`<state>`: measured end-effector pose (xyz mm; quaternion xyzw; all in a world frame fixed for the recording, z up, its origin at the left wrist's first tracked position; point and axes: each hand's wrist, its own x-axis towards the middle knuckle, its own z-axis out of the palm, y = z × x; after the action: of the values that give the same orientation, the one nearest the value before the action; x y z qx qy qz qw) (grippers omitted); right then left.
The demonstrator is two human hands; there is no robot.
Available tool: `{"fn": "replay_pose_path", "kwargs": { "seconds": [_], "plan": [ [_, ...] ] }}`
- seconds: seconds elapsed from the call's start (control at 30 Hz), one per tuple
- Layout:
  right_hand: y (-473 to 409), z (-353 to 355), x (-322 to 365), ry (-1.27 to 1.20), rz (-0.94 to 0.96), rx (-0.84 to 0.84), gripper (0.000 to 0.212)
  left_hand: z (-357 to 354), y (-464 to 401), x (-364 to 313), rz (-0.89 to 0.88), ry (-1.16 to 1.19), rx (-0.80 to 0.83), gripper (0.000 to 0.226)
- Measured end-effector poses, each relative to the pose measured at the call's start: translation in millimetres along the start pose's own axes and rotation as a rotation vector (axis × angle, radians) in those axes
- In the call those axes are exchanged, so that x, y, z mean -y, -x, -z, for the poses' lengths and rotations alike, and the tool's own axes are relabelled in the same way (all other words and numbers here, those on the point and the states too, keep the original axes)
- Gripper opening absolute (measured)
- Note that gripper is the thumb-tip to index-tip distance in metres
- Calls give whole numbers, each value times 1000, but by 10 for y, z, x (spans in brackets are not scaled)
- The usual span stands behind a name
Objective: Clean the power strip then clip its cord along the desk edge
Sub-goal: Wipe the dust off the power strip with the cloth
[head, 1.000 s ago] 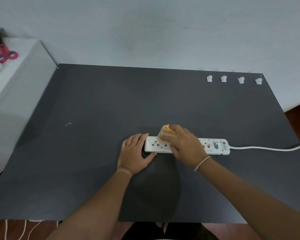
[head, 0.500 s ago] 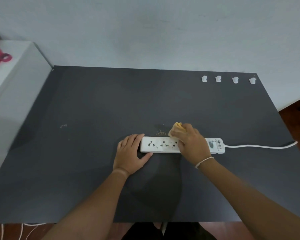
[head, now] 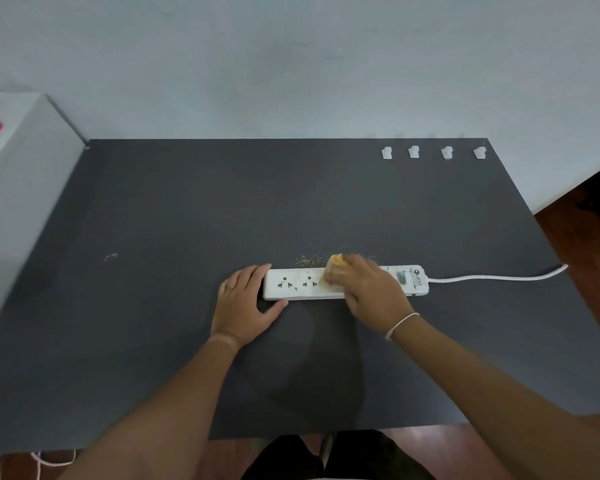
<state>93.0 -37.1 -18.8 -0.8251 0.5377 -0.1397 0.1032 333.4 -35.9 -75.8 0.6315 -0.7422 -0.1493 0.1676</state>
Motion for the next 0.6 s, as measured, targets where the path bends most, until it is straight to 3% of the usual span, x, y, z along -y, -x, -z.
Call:
{"fn": "replay_pose_path", "kwargs": {
  "seconds": [0.07, 0.2, 0.33, 0.43, 0.6],
  "plan": [
    [-19, 41, -83, -56, -176, -114, 42, 4, -3, -7, 2, 14, 4, 69],
    [77, 71, -35, 38, 94, 46, 41, 4, -8, -7, 0, -4, 0, 70],
    [52, 178, -162, -64, -222, -120, 39, 20, 0, -17, 2, 12, 6, 74],
    [79, 268, -185, -55, -159, -165, 42, 43, -38, -160, 51, -29, -70, 77],
    [127, 259, -245, -89, -139, -165, 38, -13, -194, -664, -163, -5, 22, 76]
  ]
}}
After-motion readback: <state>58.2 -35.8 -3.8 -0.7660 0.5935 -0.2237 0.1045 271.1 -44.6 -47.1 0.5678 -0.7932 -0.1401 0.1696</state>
